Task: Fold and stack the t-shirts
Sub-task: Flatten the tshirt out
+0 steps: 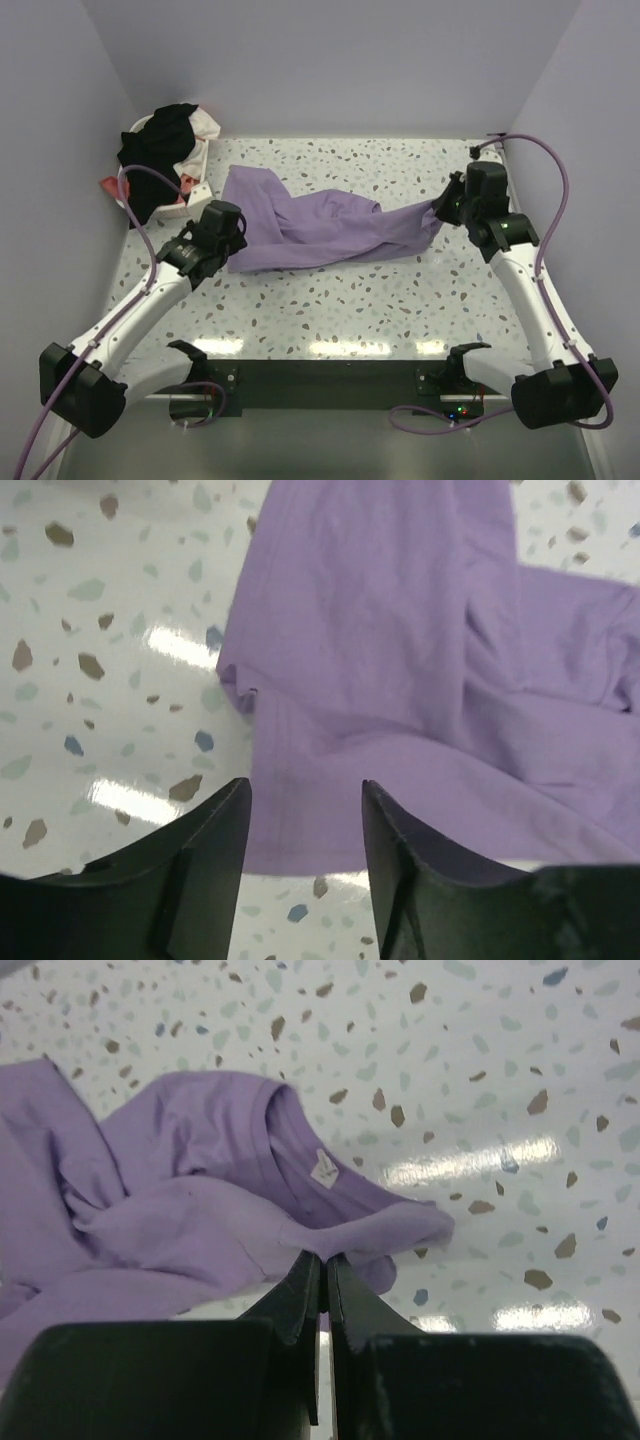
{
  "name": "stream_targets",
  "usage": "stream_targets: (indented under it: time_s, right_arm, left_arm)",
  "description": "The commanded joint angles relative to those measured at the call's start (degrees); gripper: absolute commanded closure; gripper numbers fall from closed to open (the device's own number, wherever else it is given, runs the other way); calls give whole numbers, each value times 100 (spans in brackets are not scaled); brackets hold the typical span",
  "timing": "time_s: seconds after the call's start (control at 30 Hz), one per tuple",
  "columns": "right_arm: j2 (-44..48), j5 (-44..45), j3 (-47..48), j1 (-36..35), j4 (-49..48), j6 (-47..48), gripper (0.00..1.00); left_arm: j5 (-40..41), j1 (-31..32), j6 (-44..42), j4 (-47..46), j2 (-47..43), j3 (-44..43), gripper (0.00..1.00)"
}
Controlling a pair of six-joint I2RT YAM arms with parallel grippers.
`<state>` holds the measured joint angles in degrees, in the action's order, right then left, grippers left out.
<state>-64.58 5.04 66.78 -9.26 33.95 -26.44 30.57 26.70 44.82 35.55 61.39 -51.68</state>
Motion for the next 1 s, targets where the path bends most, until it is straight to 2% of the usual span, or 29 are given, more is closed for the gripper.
stream_targets:
  time_s: [0.0,0.13,0.37,0.57,0.97]
  right_arm:
    - [-2,-64,-629,29,-204,-55,100]
    - [42,-91,-1062,20,-433,-98,99]
    - [94,-108,-1264,38,-521,-72,98]
    - [138,-144,-1352,29,-548,-55,98]
    - [174,-231,-1361,29,-609,-55,98]
  left_arm:
    - [-366,2,290,120,-196,640,46]
    - [-587,2,799,-92,-469,1414,46]
    - [-797,2,1678,-363,-1031,2565,52]
    - [-1307,46,1793,-1014,-804,2935,55]
    - [-1264,160,1908,-1595,-373,3164,52]
